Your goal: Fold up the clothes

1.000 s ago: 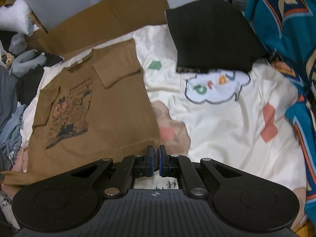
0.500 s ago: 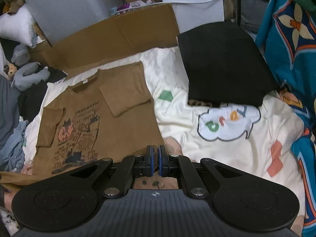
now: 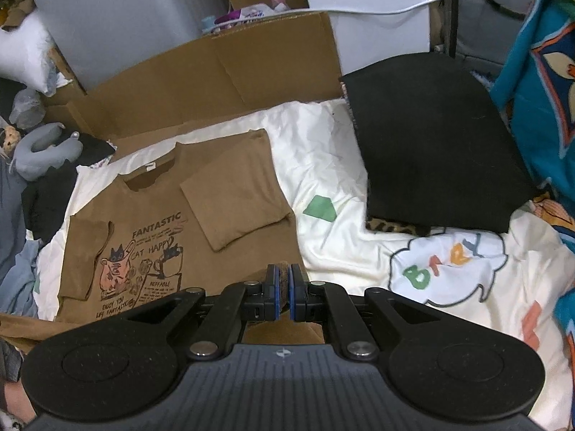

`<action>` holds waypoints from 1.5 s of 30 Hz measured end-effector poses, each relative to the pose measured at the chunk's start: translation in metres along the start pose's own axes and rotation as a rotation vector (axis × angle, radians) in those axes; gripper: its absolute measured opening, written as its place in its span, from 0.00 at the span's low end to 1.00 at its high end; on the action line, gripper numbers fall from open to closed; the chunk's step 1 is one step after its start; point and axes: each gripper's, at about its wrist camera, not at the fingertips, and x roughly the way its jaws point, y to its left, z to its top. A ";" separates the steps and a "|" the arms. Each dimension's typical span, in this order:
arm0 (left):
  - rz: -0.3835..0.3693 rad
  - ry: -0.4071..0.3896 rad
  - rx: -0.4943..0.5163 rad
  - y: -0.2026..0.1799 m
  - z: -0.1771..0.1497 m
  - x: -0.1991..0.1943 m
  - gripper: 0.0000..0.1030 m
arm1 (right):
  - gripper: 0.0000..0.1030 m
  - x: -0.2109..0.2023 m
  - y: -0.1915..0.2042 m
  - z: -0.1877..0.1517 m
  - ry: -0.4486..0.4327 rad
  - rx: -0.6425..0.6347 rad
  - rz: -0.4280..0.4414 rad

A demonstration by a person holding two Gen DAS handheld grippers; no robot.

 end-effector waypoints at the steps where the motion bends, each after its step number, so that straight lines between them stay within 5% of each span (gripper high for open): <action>1: 0.007 0.005 0.000 0.001 0.003 0.004 0.02 | 0.03 0.006 0.001 0.002 0.008 0.005 0.000; 13: -0.020 0.005 -0.045 0.032 0.066 0.056 0.02 | 0.03 0.089 0.005 0.029 0.082 0.034 -0.026; 29: -0.193 -0.031 -0.205 0.097 0.075 0.125 0.03 | 0.03 0.187 -0.002 0.058 0.113 0.136 -0.041; 34: -0.225 -0.056 -0.214 0.100 0.078 0.126 0.08 | 0.06 0.187 -0.008 0.049 -0.024 0.241 -0.016; 38: -0.224 -0.135 -0.206 0.109 0.079 0.104 0.18 | 0.07 0.173 -0.003 0.047 -0.072 0.202 0.001; 42: -0.186 -0.164 -0.171 0.114 0.078 0.096 0.18 | 0.31 0.162 -0.004 0.035 -0.077 0.192 -0.014; 45: -0.159 -0.150 -0.140 0.112 0.073 0.099 0.18 | 0.31 0.154 -0.005 0.024 -0.063 0.173 -0.027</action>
